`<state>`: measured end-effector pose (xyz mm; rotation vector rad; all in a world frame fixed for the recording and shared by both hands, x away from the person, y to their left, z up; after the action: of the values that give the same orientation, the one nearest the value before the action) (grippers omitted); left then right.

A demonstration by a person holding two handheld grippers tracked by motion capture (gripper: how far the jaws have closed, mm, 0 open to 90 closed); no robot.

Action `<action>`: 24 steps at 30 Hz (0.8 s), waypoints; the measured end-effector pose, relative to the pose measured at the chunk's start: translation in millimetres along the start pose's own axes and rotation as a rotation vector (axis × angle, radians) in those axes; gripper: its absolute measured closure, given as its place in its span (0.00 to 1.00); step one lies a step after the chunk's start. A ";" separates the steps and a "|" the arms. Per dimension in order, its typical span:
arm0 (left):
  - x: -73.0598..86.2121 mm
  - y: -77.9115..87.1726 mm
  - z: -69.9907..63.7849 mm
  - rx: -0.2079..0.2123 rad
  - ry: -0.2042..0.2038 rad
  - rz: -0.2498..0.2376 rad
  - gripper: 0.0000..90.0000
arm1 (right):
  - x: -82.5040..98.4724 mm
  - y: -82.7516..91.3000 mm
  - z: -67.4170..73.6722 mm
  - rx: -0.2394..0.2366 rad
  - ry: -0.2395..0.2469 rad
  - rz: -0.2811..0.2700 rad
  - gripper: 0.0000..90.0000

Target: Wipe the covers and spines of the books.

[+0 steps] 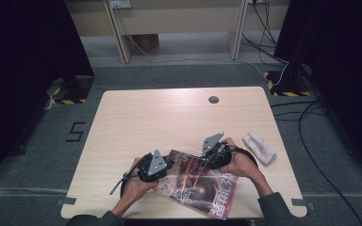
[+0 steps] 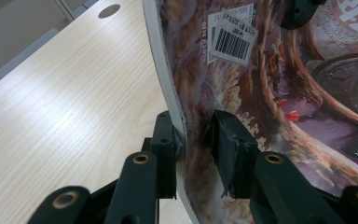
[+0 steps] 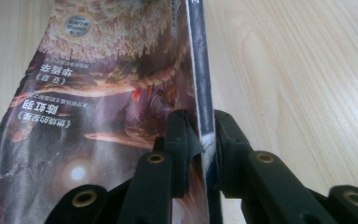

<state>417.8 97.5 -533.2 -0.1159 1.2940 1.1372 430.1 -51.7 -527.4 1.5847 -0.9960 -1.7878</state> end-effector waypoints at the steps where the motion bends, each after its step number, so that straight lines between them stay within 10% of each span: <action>1: 0.1 -0.3 0.4 0.000 -0.003 0.001 0.78 | 0.4 -0.1 0.3 -0.002 -0.004 0.001 0.87; 15: 10.4 -4.9 16.6 -0.041 0.153 0.009 0.63 | -8.2 4.2 6.4 0.055 0.038 0.054 0.94; 24: 21.2 18.7 5.6 0.015 0.283 0.055 0.41 | -14.3 23.3 -2.7 0.089 0.024 0.061 0.94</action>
<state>405.2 122.8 -538.6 -0.2375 1.5636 1.1878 433.2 -54.2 -500.2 1.6081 -1.1147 -1.7004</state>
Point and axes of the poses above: each handheld gripper's, and its own axes: y roughly backward along the jaws, x roughly out of its underside, z roughly to its left, the point moved 10 cm from there along -y, roughly forward along the jaws, and after that the axes turned 7 degrees about -x, right-handed, at the moved point
